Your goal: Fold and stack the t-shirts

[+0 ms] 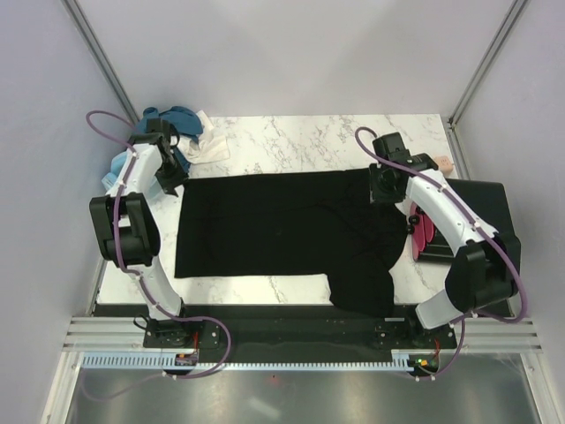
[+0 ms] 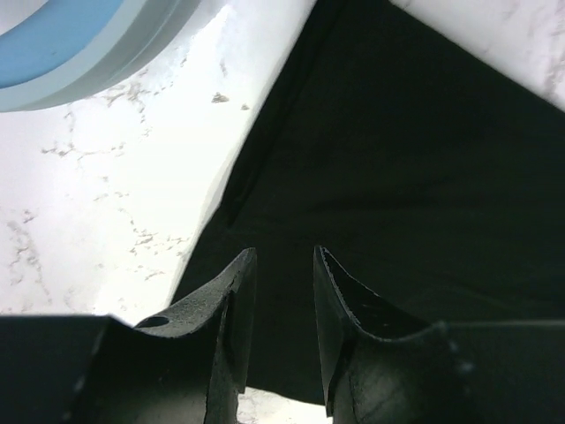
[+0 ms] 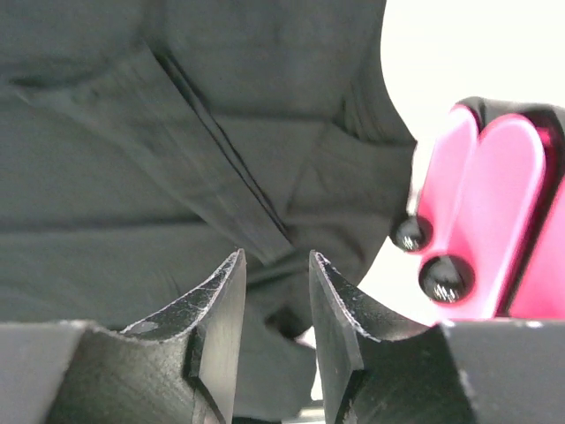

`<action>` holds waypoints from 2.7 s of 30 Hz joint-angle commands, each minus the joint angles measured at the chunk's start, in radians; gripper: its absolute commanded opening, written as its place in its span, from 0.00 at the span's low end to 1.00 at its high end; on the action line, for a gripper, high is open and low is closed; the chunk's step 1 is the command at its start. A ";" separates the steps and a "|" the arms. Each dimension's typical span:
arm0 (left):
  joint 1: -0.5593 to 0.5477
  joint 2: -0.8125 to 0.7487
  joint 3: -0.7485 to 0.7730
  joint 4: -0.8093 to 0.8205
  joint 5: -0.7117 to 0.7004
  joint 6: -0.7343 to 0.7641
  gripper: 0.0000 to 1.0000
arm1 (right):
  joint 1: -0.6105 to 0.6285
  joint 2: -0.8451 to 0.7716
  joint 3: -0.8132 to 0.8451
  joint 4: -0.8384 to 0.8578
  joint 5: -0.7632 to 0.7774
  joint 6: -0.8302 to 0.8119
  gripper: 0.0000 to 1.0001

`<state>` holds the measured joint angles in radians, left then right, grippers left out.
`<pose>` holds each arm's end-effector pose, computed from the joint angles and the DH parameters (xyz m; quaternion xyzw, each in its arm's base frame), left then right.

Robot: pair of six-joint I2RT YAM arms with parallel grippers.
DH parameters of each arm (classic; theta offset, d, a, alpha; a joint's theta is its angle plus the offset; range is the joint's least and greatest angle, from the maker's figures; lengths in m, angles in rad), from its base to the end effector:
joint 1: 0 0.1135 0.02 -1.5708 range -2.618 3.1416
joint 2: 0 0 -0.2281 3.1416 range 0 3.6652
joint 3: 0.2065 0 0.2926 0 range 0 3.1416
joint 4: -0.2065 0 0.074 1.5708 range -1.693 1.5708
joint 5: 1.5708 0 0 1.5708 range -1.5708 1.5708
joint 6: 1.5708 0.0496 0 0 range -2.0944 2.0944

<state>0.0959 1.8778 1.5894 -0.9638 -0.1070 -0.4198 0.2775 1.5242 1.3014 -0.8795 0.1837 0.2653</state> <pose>0.4167 0.0454 0.1899 -0.2596 0.9512 0.0266 0.1648 0.3462 0.0892 0.2270 0.0154 0.9687 -0.0240 0.2466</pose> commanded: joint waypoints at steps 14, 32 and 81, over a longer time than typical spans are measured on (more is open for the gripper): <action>-0.019 -0.132 -0.071 0.102 0.142 -0.011 0.36 | 0.002 0.387 0.180 0.404 -0.309 -0.015 0.55; -0.019 -0.108 -0.080 0.103 0.142 0.001 0.34 | 0.002 0.461 0.194 0.363 -0.377 -0.055 0.51; -0.019 -0.049 -0.039 0.103 0.202 0.004 0.30 | 0.200 0.169 0.018 0.159 -0.337 0.157 0.49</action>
<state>0.0765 1.8217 1.5028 -0.8818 0.0589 -0.4248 0.4530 1.7184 1.2850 -0.6865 -0.2047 0.3801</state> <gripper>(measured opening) 0.302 0.440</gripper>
